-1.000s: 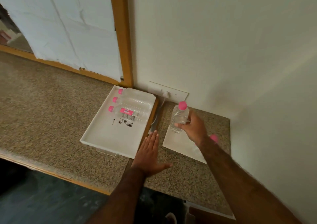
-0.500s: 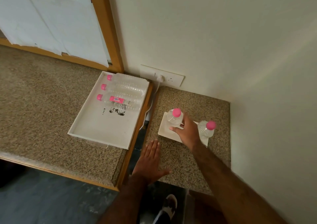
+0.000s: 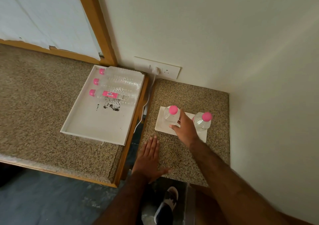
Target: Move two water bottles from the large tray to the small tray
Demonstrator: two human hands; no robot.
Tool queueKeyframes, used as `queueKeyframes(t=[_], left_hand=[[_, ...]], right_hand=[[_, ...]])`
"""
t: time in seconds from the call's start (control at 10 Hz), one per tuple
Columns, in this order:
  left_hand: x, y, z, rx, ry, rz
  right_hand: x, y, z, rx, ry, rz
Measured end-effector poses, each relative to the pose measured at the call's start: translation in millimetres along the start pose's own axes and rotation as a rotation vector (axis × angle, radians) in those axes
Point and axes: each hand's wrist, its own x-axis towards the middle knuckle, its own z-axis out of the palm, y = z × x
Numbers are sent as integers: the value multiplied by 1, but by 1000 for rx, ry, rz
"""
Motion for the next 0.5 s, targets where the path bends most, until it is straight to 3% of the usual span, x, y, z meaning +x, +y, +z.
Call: queueKeyframes(t=[0.3, 0.5], left_hand=[[1, 1, -11, 19, -93, -1], [-4, -5, -35, -75, -47, -82]], right_hand=[[-9, -15, -8, -54, 3, 8], [-28, -61, -38, -32, 51, -105]])
